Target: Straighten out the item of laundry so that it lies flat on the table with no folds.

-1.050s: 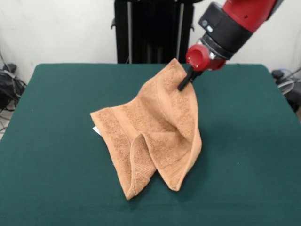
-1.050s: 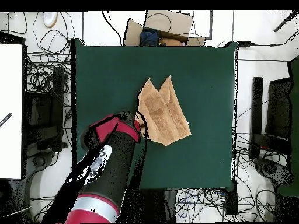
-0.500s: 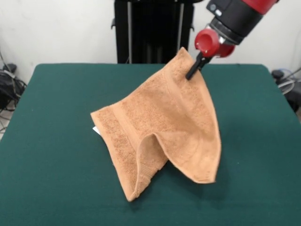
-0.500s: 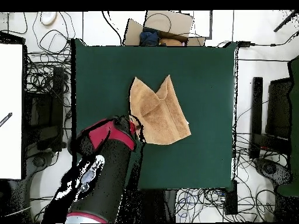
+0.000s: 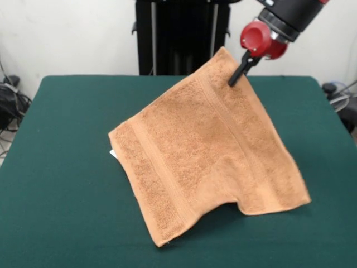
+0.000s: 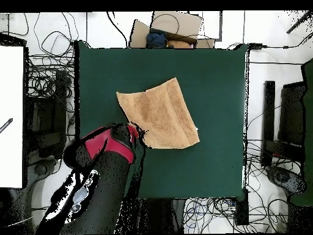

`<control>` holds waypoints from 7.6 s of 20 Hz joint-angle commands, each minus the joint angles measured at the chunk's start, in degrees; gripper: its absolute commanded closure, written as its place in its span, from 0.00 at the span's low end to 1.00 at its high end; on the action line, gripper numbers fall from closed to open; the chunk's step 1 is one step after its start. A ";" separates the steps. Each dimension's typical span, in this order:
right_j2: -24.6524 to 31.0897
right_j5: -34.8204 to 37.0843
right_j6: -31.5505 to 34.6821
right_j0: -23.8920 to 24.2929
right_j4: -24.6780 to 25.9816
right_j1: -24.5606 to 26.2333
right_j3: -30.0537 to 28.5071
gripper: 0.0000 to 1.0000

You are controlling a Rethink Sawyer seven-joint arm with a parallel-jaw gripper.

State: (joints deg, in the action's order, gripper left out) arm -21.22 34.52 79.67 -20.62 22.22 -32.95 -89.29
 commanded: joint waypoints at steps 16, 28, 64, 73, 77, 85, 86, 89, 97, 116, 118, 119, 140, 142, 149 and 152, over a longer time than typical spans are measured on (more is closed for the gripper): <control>1.47 -3.05 12.80 -2.05 -0.32 1.84 -5.64 0.00; 3.57 -0.54 10.78 0.24 -3.20 -2.05 -6.61 0.00; 41.96 9.64 -21.12 47.44 -2.72 1.73 -1.95 0.00; 46.57 13.03 -19.64 50.78 -3.80 3.56 -1.90 0.00; 48.11 14.13 -18.96 51.90 -3.78 4.25 -2.12 0.00; 48.27 10.88 -16.77 51.85 0.02 3.28 -2.18 0.00; 48.00 9.86 -16.45 51.64 0.90 3.00 -2.08 0.00; 47.89 9.59 -16.70 51.52 1.80 3.13 -1.57 0.00; 46.21 5.80 -15.91 50.33 6.68 2.81 -0.05 0.00; 45.27 -1.13 -12.22 50.87 14.07 5.54 0.83 0.00; 45.41 -1.25 -12.06 51.22 13.89 6.26 0.87 0.00; 45.37 -1.52 -11.99 51.35 14.02 6.68 0.98 0.00; 45.43 -3.70 -11.43 52.79 13.93 10.87 0.40 0.00; 45.45 -3.45 -11.62 52.88 13.79 11.01 0.48 0.00; 44.93 -4.72 -11.23 52.39 14.64 12.87 1.05 0.00; 44.63 -5.49 -11.00 52.09 15.15 13.96 1.28 0.00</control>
State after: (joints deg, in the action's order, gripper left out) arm 22.69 34.08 67.96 32.21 32.99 -23.12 -90.19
